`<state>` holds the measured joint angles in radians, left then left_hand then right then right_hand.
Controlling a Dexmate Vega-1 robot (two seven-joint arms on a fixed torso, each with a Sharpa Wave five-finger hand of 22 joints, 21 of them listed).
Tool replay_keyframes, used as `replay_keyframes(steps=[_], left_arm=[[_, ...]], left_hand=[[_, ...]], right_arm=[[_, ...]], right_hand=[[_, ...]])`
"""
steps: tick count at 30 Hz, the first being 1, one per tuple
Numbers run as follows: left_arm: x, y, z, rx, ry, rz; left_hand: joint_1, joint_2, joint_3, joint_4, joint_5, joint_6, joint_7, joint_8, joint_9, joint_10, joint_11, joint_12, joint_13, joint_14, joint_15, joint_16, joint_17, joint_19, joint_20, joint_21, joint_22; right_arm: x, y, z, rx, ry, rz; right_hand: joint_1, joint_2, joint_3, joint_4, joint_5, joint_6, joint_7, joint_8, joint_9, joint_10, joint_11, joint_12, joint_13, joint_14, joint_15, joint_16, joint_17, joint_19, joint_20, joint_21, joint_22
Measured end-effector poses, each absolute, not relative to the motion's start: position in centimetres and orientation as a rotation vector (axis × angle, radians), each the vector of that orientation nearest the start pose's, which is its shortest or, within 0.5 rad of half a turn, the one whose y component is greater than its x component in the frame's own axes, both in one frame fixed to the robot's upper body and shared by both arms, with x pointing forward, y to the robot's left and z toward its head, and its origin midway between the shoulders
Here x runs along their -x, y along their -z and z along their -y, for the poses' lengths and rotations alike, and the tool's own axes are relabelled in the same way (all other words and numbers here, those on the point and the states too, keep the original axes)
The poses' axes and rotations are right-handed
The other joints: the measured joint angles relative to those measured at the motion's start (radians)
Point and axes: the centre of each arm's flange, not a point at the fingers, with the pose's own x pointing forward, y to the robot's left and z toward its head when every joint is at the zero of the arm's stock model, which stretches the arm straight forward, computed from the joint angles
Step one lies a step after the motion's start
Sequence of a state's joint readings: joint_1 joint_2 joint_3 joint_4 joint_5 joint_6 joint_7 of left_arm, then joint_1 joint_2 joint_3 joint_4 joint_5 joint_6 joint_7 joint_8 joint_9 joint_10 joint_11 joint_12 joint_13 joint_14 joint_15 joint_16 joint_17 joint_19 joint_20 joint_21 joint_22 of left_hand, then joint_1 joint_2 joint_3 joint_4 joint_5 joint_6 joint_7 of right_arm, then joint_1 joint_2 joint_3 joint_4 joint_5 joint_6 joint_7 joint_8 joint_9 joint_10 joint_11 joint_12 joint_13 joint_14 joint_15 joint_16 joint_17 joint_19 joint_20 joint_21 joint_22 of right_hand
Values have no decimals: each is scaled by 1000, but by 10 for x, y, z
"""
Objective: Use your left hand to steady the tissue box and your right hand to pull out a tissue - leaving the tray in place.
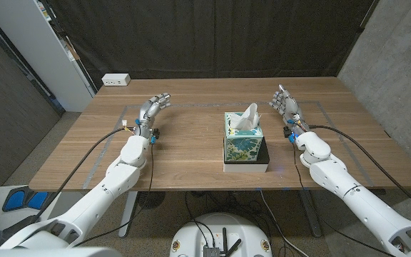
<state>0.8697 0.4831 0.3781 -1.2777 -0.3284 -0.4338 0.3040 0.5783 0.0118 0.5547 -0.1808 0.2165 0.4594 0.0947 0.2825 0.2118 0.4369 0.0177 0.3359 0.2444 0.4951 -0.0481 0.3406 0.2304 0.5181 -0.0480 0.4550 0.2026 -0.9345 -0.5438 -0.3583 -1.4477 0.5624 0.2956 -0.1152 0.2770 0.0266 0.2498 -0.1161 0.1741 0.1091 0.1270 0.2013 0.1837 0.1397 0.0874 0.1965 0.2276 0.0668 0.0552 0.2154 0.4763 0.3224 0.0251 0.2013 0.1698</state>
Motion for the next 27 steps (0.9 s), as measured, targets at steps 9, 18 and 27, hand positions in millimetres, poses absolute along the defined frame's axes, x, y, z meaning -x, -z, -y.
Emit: replay_keyframes(steps=[9,18,27], left_arm=[[-632,27,-290,-265,-165,770],[-627,18,-278,-446,-265,795],[-621,11,-271,-610,-362,822]], left_hand=[[7,-7,-19,5,0,0,0,0,0,-4,-4,0,4,-8,0,0,5,-15,0,0,5],[23,-23,-29,-1,0,7,-7,0,-3,8,-14,0,5,-8,0,1,2,-15,0,0,5],[28,-28,-35,5,0,7,-7,-7,-3,5,-12,-8,5,-8,0,1,-3,-29,1,0,5]], right_arm=[[-625,32,287,8,-125,655],[-623,32,290,4,-125,672],[-618,31,291,3,-122,694]], right_hand=[[0,0,1,-1,0,-4,-4,0,0,0,0,0,-5,-1,-1,0,-4,-8,-7,0,5],[0,0,1,-10,0,-4,-4,0,0,0,0,0,-5,-4,-4,0,-4,-11,-4,0,5],[0,0,1,-10,0,-4,-4,0,0,0,0,0,-9,-4,-4,0,-4,-11,-4,0,5]])
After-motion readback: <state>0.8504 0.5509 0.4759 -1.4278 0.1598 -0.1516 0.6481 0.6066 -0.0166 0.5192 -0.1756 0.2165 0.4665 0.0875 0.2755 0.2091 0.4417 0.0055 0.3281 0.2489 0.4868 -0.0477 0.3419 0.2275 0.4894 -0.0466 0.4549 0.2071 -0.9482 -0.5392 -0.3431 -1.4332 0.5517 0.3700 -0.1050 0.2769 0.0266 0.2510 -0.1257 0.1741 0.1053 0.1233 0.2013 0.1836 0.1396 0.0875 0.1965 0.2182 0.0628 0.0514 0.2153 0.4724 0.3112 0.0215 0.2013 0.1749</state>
